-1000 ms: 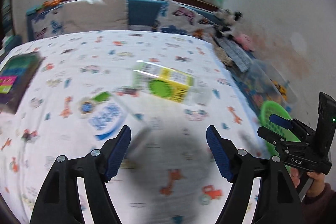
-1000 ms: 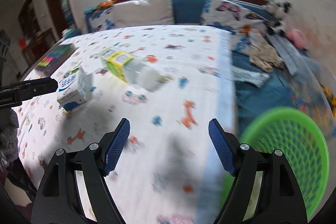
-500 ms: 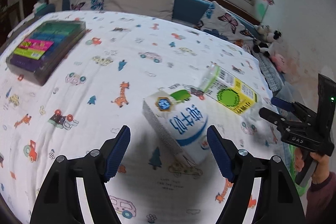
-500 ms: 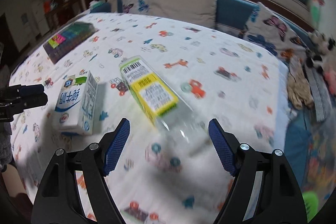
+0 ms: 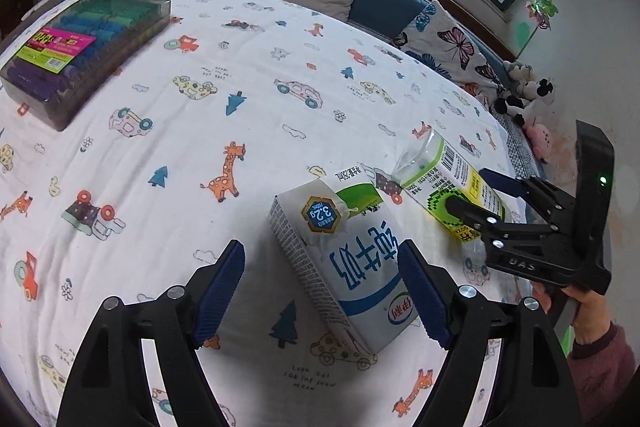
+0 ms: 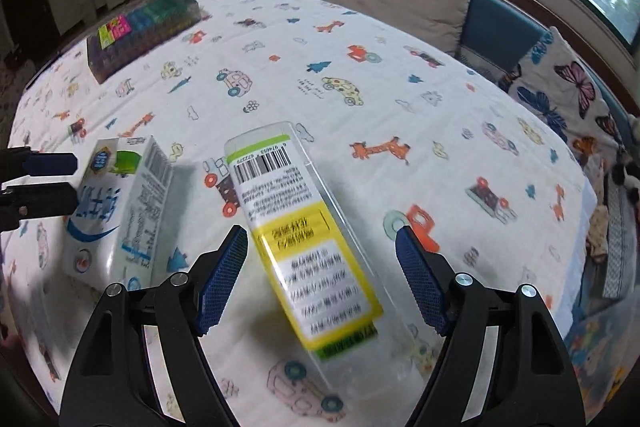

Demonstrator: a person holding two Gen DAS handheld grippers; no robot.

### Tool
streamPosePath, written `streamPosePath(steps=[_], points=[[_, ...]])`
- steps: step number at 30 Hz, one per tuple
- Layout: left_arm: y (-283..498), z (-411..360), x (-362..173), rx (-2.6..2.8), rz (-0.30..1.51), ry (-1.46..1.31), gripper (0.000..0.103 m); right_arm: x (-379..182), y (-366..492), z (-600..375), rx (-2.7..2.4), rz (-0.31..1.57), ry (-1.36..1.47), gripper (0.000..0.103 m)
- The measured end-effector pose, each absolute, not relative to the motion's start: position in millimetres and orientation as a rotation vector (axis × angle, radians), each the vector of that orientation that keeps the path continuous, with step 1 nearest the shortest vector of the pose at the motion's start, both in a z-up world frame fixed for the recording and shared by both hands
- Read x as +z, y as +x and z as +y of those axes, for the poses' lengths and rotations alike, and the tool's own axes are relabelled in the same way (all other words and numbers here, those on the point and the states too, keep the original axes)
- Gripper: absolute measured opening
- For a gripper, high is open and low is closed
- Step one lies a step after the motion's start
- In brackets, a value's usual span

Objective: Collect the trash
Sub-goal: 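Grasp the clear yellow-labelled bottle with the right tool while the left tool approaches the milk carton, then grasp the white milk carton with the left tool while the right tool lifts the bottle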

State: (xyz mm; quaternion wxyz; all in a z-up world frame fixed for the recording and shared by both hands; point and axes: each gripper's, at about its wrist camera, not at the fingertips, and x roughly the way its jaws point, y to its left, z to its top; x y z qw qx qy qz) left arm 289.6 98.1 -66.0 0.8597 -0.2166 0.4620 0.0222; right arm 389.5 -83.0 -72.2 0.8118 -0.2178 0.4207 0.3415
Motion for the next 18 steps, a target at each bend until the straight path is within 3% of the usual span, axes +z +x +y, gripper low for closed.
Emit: streamPosePath(steps=[11, 18], points=[[307.9, 91.7, -71.6, 0.061, 1.006, -0.502, 0.084, -69.2, 381.4, -86.8, 0.686, 0.893, -0.457, 0.052], [324.5, 84.3, -82.6, 0.103, 1.05, -0.51, 0.085, -42.5, 360.0, -125.4, 0.627, 0.854, -0.344, 0.05]])
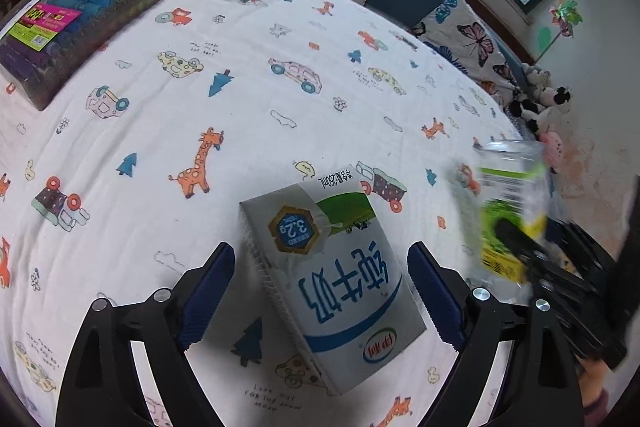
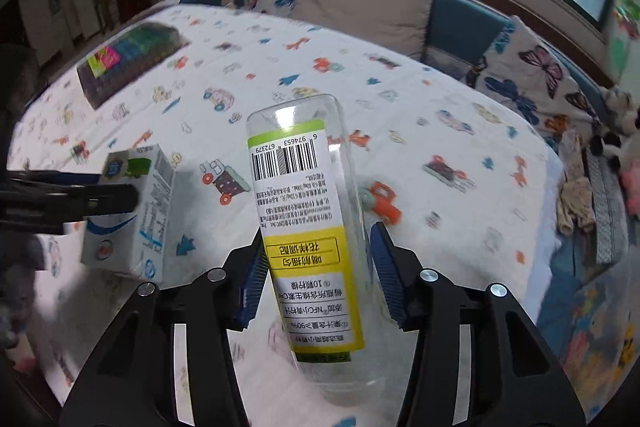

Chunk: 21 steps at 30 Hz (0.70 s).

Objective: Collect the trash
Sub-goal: 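Grasp the white milk carton with the left tool while the right tool lifts the bottle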

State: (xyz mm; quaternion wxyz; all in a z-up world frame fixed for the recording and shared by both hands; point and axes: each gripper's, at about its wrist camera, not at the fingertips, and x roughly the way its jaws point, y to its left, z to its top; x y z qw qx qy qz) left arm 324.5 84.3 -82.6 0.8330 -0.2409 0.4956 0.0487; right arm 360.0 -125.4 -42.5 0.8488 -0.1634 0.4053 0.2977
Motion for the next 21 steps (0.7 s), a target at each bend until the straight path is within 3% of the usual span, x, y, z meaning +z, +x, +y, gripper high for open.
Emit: streamPosePath(steps=[9, 21], points=[[341.6, 74.5, -90.6, 0.19, 1.075, -0.443, 0.085, -22.0, 322.6, -172.0, 0.561, 0.795, -0.218, 0.05], [341.3, 71.9, -89.8, 0.185, 1.052, -0.374, 0.075, -8.9, 263.8, -222.2, 0.477, 0.742, -0.096, 0.048]])
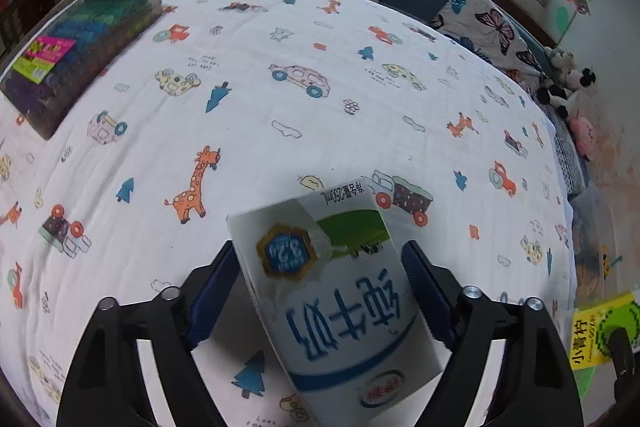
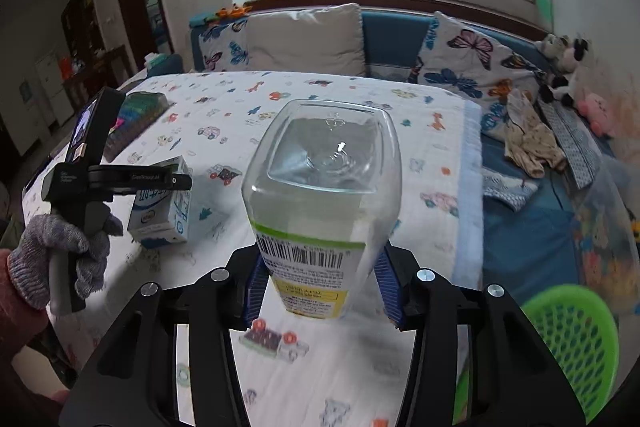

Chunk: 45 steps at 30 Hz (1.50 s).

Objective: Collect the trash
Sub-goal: 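Grasp the white milk carton with the left tool while the right tool lifts the bottle, then carry the bottle into the green basket with the right tool while the left tool drops the carton in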

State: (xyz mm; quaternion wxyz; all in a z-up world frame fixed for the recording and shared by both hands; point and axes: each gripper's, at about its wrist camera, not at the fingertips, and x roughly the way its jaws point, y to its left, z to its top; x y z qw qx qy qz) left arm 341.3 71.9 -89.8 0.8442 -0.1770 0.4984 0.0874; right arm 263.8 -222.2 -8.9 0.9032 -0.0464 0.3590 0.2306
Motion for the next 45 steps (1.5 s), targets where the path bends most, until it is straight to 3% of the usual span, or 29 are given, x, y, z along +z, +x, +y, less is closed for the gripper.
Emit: streamPosePath(steps=[12, 21, 35, 45], points=[[304.6, 43.6, -50.0, 0.015, 0.961, -0.309, 0.069, 7.3, 229.9, -264.2, 0.403, 0.724, -0.016, 0.047], [286.1, -33.6, -11.4, -0.224, 0.895, -0.255, 0.069, 13.0, 199.9, -343.0, 0.164, 0.695, 0.0, 0.047], [270.7, -151.2, 6.2, -0.459, 0.879, -0.134, 0.069, -60.4, 189.1, -448.3, -0.158, 0.823, 0.061, 0.047], [259.5, -210.3, 6.8, -0.585, 0.873, -0.072, 0.069, -74.7, 188.6, -464.5, -0.236, 0.822, 0.048, 0.046]])
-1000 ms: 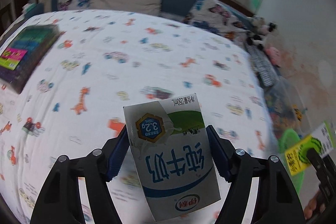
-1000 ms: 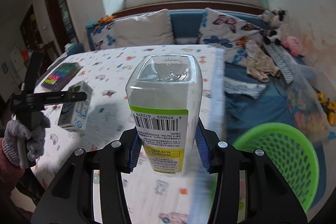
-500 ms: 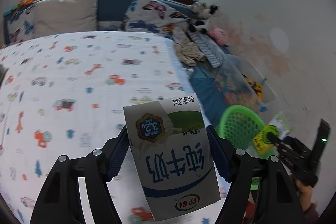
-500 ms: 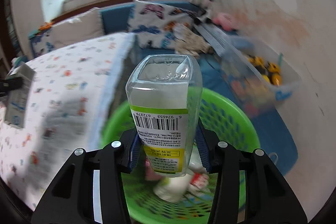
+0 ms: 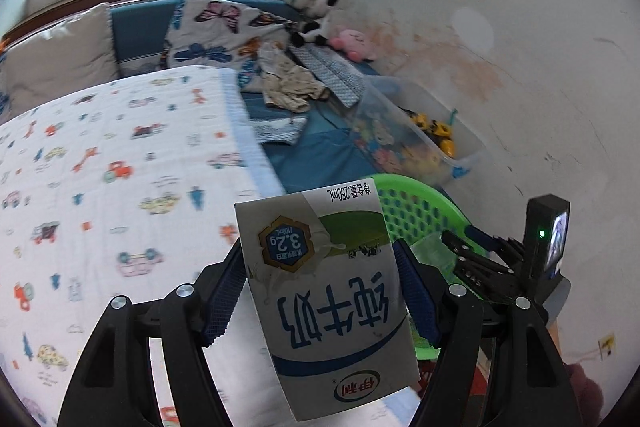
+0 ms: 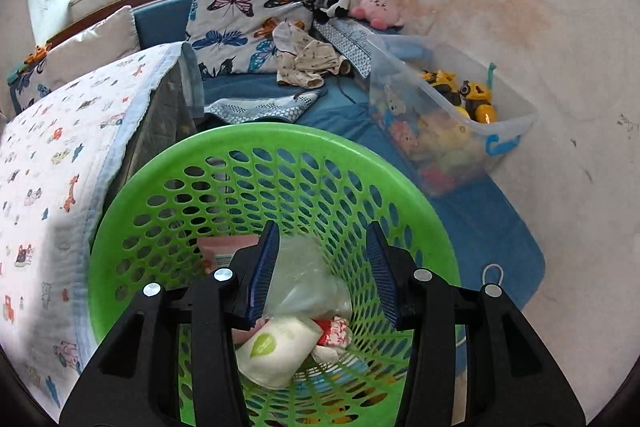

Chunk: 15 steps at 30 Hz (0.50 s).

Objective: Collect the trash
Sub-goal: 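Carry the bottle into the green basket with the right tool while the left tool drops the carton in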

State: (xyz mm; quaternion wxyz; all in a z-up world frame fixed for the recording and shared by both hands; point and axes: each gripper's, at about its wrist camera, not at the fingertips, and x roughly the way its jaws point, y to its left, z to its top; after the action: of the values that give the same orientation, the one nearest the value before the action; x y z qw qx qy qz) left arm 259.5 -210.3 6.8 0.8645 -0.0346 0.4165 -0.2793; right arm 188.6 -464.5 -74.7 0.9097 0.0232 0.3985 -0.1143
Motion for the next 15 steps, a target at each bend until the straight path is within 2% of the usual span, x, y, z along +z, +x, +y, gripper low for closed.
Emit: streamPosePath(steps=[15], points=[[256.3, -285.5, -28.1, -0.718, 0.952, -0.004, 0.07, -46.4, 124.1, -471.6, -0.221, 0.736, 0.106, 0.057]])
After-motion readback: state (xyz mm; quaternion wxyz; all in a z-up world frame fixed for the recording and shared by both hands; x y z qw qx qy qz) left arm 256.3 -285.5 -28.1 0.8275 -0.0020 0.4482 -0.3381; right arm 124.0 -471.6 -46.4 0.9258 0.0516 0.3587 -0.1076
